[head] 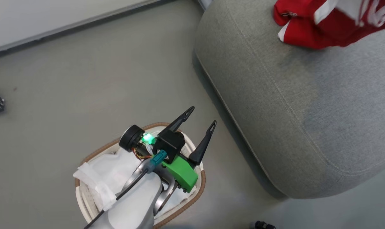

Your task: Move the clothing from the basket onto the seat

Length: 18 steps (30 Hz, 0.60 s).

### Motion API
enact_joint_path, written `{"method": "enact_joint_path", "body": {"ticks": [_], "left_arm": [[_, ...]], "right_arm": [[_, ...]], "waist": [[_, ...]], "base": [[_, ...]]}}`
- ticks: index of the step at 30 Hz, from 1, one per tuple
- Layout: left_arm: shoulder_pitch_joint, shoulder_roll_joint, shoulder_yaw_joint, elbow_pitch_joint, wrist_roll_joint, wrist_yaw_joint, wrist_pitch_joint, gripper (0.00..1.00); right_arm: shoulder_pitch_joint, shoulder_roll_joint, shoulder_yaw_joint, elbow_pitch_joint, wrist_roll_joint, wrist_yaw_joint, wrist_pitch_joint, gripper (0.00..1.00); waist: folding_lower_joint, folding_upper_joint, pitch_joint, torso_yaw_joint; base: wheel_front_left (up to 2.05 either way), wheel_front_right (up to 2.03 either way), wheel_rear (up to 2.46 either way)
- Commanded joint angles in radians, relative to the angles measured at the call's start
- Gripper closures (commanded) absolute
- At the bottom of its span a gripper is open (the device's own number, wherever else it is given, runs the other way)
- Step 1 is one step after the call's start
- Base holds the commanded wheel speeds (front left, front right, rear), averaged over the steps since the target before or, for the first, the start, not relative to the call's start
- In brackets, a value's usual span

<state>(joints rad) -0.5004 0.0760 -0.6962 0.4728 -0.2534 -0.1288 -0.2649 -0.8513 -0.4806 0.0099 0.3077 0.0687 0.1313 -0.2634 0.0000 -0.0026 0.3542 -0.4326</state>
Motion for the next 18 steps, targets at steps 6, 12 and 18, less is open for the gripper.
{"method": "enact_joint_path", "body": {"ticks": [6,12,18], "left_arm": [[-0.064,0.049,-0.026,-0.046,0.011,-0.003,0.001,0.0],[-0.115,0.061,-0.054,-0.074,0.015,-0.003,0.001,0.0],[-0.137,0.068,-0.05,-0.087,0.017,-0.003,0.001,0.0]], "right_arm": [[-0.091,-0.017,-0.144,0.097,-0.087,-0.001,-0.001,1.0],[-0.122,0.019,-0.29,0.291,-0.163,-0.001,-0.001,1.0],[-0.1,0.067,-0.427,0.466,-0.233,-0.001,-0.001,1.0]], "waist": [[0.0,0.0026,0.181,0.09],[0.0,0.0026,0.26,0.141],[0.0,0.0026,0.305,0.188]], "base": [[0.0,0.0,0.0],[0.0,0.0,0.0],[0.0,0.0,0.0]]}}
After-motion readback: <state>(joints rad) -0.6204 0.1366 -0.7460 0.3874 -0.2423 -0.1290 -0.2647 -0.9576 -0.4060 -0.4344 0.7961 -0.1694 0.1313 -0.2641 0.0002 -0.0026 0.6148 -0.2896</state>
